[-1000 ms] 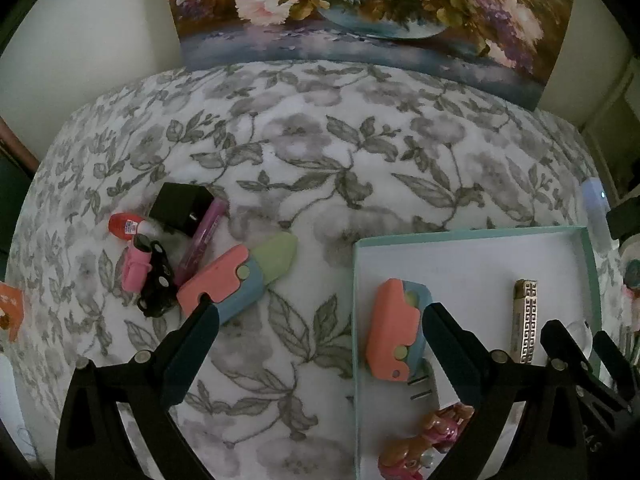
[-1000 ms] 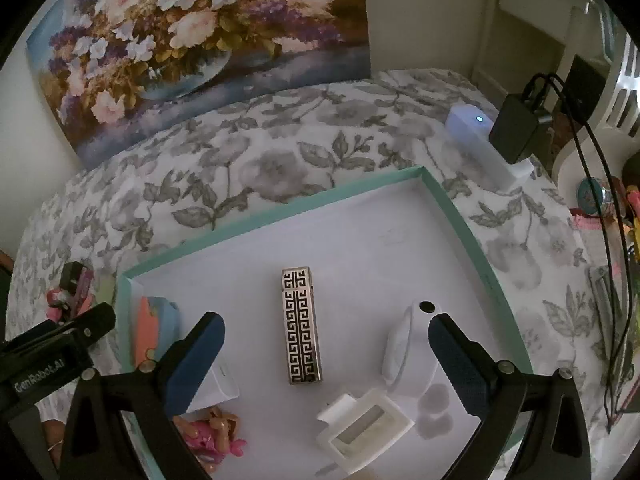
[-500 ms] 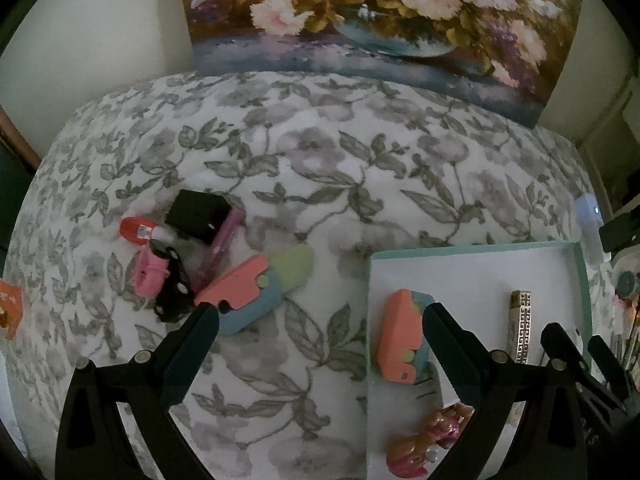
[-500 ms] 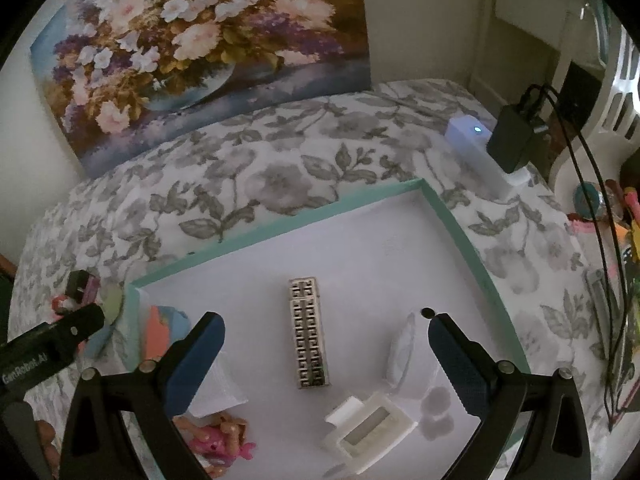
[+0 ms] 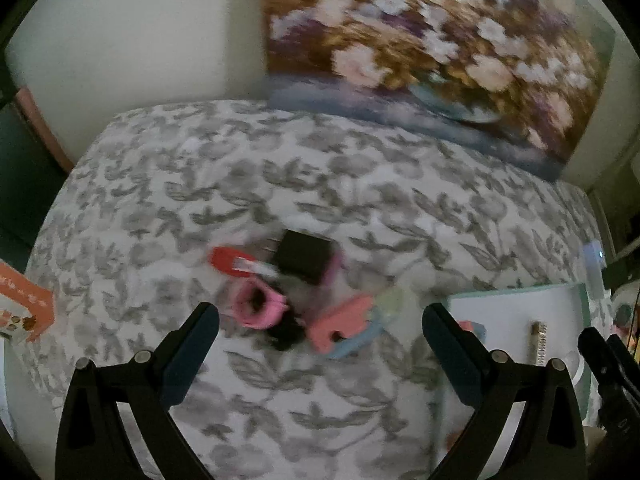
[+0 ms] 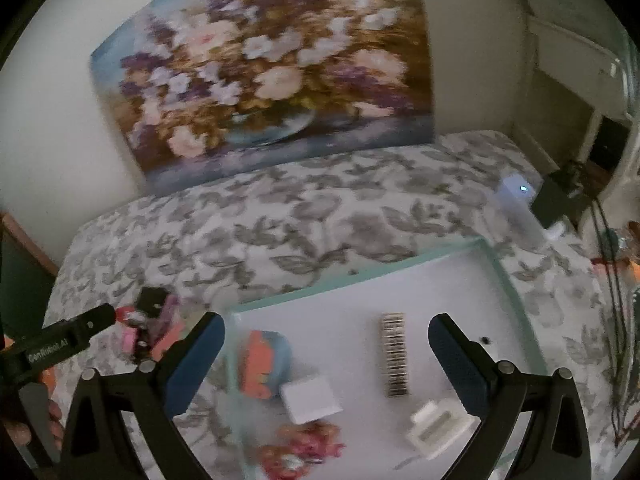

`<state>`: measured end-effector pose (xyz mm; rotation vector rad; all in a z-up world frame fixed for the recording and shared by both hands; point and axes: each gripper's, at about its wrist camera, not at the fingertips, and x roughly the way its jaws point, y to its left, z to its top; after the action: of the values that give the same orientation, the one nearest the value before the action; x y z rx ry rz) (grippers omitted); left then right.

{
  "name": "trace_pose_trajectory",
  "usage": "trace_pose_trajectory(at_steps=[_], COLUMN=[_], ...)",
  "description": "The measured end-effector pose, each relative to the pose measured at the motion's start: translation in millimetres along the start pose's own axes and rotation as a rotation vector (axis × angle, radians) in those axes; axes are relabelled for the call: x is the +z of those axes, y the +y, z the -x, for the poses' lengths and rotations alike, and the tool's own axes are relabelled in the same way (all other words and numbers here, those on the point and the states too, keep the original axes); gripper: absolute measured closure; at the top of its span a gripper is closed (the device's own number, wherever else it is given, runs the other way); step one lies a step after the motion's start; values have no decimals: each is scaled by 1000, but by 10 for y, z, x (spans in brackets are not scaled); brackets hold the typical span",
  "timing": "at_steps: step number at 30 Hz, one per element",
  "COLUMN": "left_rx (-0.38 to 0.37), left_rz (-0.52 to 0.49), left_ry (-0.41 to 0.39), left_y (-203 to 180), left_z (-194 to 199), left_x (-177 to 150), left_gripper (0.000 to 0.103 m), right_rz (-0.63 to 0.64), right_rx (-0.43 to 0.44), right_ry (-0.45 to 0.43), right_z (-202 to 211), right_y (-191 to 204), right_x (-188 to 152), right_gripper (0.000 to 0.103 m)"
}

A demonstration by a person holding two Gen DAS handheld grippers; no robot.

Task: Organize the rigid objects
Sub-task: 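Move both open tools back over the remaining pile, then grasp the pink strap with the left tool while the right tool grasps the black object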

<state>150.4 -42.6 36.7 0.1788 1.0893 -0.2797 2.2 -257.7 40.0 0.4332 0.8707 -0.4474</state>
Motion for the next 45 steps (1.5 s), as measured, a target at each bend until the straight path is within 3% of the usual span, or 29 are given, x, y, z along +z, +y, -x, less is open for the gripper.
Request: trace_pose_trajectory(at_steps=[11, 18, 31, 37, 45], left_rx=[28, 35, -66, -133, -152], left_rz=[157, 216, 228, 213, 205], left_ry=[-9, 28, 154, 187, 224], left_y=[1019, 1350, 1180, 994, 869], left_z=[28, -136, -728, -967, -1205], left_x=[33, -3, -34, 16, 2], left_gripper=[2, 2, 2, 2, 2], right_rz=[133, 222, 271, 266, 267], right_rx=[88, 120, 151, 162, 174], right_ry=[52, 116, 231, 245, 244], right_z=[-218, -435, -1047, -1234, -1374], right_y=[893, 1321, 1651, 1634, 1617], right_x=[-184, -349, -548, -509, -430], right_gripper=[0, 0, 0, 0, 0])
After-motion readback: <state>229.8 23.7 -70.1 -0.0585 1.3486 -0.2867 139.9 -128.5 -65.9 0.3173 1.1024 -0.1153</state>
